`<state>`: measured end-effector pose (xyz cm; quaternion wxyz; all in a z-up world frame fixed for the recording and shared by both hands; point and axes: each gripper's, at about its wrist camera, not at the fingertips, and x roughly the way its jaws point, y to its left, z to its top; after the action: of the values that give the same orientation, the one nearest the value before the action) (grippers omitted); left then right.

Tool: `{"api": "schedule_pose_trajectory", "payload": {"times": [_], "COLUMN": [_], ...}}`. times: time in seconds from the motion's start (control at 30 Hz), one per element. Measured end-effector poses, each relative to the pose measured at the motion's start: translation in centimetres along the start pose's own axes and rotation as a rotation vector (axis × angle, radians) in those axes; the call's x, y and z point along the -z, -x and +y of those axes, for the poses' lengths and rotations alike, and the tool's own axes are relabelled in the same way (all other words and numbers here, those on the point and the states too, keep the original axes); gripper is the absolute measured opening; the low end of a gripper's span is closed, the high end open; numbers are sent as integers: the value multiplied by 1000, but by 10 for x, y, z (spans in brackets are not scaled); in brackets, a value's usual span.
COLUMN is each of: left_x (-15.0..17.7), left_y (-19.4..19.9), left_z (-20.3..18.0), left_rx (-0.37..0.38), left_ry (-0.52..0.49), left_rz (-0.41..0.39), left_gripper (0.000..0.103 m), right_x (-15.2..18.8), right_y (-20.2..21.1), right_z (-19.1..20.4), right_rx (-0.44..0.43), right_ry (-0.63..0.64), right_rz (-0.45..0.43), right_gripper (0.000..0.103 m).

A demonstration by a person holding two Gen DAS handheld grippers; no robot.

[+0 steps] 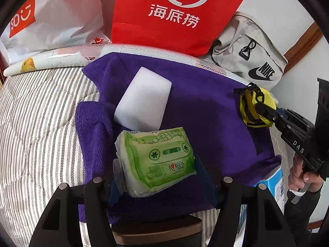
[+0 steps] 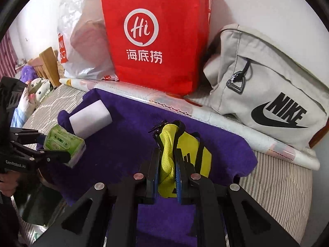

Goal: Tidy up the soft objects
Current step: 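Lower the yellow pouch onto the towel and open the right tool while the left tool releases the green pack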

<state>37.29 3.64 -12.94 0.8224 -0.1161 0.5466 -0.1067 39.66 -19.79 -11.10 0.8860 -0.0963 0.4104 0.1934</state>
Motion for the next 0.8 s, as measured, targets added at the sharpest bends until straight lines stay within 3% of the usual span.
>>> {"api": "schedule_pose_trajectory", "payload": {"times": [0.27,0.43,0.7,0.8], "left_x": [-3,-3,1,5], "left_y": [-7,-5,4,13], "left_z": [5,6,7,6], "left_rx": [25,68,59,46], "left_ry": [17,25,20,5], "left_rz": [28,41,35,20], "left_gripper": [66,72,73,73], "right_x": [-7,-10,-9,-10], "right_y": [-13,-23,-33,-34], "right_z": [4,5,12,13], "right_rx": [-22,-49,-57,-50], "right_ry": [7,-3,6,8], "right_rz": [34,60,100,111], "right_gripper": [15,17,21,34]}}
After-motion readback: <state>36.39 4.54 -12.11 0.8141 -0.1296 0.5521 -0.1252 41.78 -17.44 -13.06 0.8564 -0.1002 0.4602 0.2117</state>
